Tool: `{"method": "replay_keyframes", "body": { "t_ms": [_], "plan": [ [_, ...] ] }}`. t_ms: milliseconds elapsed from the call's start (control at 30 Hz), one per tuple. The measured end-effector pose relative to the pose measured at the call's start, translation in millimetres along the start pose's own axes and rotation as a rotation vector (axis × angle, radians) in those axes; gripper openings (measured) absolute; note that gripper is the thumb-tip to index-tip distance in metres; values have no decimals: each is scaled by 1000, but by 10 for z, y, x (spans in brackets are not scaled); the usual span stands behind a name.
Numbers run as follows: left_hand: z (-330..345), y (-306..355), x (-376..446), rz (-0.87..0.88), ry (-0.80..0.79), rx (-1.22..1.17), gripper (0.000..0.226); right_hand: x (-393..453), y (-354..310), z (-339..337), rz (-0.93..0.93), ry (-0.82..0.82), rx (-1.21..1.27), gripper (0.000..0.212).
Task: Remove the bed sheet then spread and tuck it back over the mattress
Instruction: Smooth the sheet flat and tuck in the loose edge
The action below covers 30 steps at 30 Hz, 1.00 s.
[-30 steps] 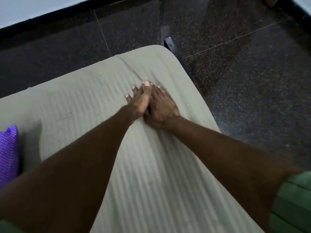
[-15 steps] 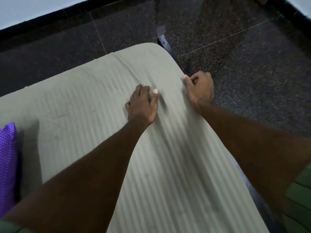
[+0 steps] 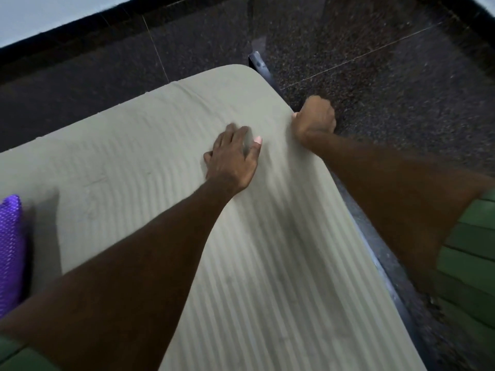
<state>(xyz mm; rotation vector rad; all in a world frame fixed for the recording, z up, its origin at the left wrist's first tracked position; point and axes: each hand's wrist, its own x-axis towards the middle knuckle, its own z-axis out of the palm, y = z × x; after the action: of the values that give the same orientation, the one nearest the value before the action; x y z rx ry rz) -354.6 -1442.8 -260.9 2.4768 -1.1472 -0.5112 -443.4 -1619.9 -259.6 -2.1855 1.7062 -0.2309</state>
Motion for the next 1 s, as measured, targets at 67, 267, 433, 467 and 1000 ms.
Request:
{"method": "replay_keyframes", "body": {
  "t_ms": [67,267,433,467,1000],
  "plan": [
    [-32,-18,37,-7,-110,14,59,-71,-42,85,-141,47,-97,27],
    [-175,3,60,-216,-78,-923,54,-492,-219,209,-444,317,-172,28],
    [-239,58,24,-364,-17,-1195,44,-1449,-268,646,-793,-114,-114,67],
    [-229,24,-4,-361,10,-1138,37,-1520,-201,696,-798,-133,-188,71],
    [351,-196,-1024,57,109,-386,52,-1825,799,-16,-484,34,-41,56]
  ]
}}
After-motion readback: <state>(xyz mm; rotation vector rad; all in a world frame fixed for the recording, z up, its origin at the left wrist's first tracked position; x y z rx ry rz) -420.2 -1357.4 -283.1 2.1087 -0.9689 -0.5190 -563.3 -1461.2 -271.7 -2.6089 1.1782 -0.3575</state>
